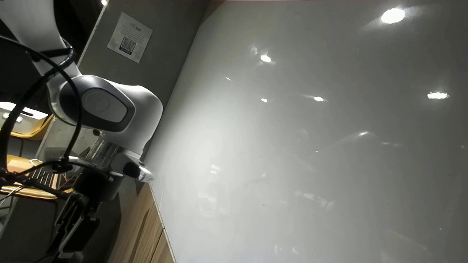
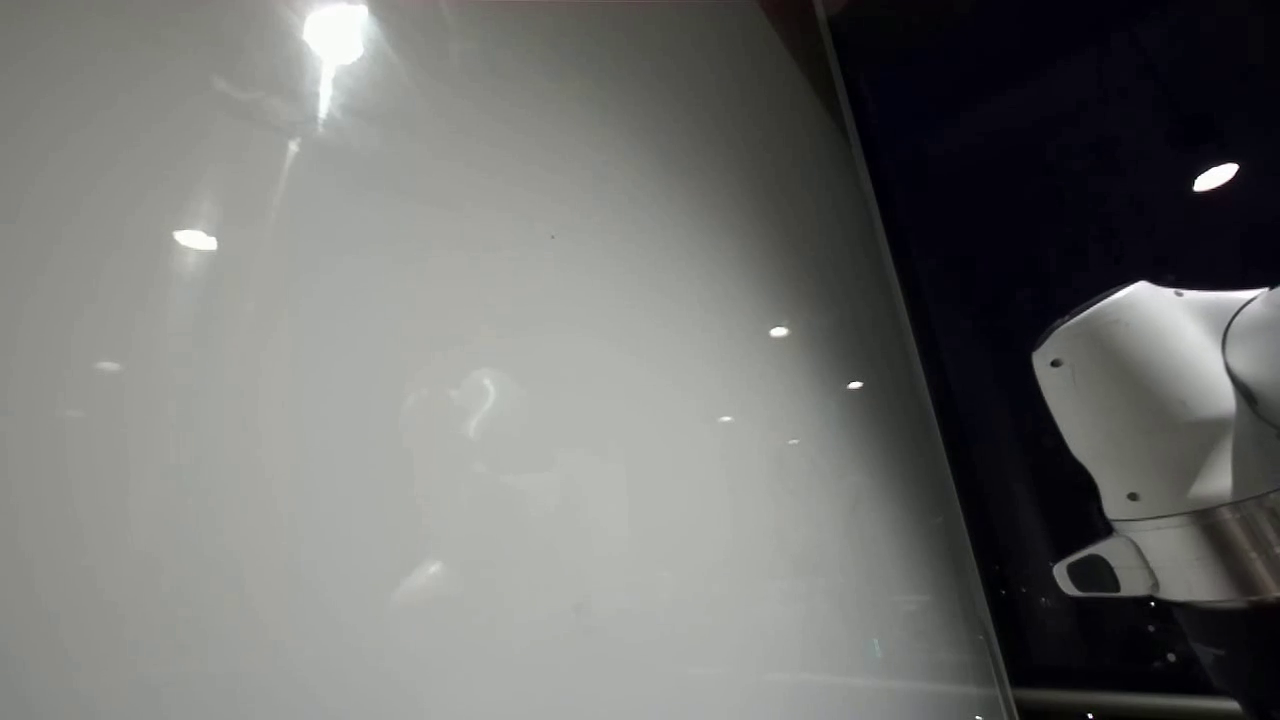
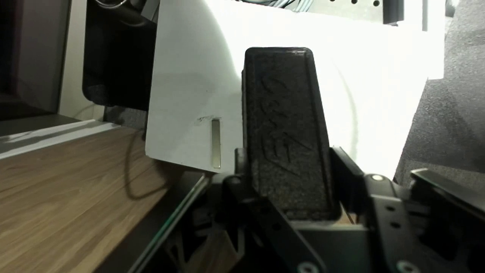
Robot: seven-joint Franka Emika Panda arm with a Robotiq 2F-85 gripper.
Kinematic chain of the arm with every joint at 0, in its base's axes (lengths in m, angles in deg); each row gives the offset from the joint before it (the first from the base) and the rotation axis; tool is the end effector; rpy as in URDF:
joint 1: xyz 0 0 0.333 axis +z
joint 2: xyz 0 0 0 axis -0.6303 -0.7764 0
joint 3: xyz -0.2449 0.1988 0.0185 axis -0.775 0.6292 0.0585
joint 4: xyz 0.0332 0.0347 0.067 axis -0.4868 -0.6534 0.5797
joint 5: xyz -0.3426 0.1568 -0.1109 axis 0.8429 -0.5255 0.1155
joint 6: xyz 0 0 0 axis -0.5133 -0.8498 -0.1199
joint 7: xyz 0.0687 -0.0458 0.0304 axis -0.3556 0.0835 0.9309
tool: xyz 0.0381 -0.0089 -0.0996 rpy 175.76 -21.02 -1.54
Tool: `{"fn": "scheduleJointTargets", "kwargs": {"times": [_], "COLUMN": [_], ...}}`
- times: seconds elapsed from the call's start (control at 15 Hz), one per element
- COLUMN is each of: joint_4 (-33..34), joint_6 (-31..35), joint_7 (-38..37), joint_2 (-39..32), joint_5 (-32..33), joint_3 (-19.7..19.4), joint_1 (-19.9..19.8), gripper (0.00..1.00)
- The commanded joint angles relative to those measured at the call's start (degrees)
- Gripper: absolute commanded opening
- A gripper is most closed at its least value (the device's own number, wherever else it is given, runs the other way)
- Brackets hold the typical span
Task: Use the duster to rub the drawing on the white board
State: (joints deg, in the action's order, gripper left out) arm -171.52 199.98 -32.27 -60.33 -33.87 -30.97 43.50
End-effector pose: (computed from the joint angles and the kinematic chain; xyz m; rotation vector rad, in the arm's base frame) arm 0.3382 0.0442 0.3320 2.9483 0.2985 -0.2228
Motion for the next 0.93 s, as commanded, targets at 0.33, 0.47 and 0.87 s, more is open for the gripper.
{"fn": "scheduleJointTargets", "kwargs": {"times": [0.33,0.47,0.87], "joint_4": [-0.11,-0.1,0.2], "joint_6": [4.02,4.24,7.11], "joint_7": [2.79,3.81,6.77], "joint_2": [-9.46,-10.45,-9.84], "joint_5": [-3.54,-5.24,-7.66], "joint_3": [-3.36,-3.8,-3.98], "joint_1": [-1.77,-1.66,-1.5], "gripper": [0.29,0.29,0.41]}}
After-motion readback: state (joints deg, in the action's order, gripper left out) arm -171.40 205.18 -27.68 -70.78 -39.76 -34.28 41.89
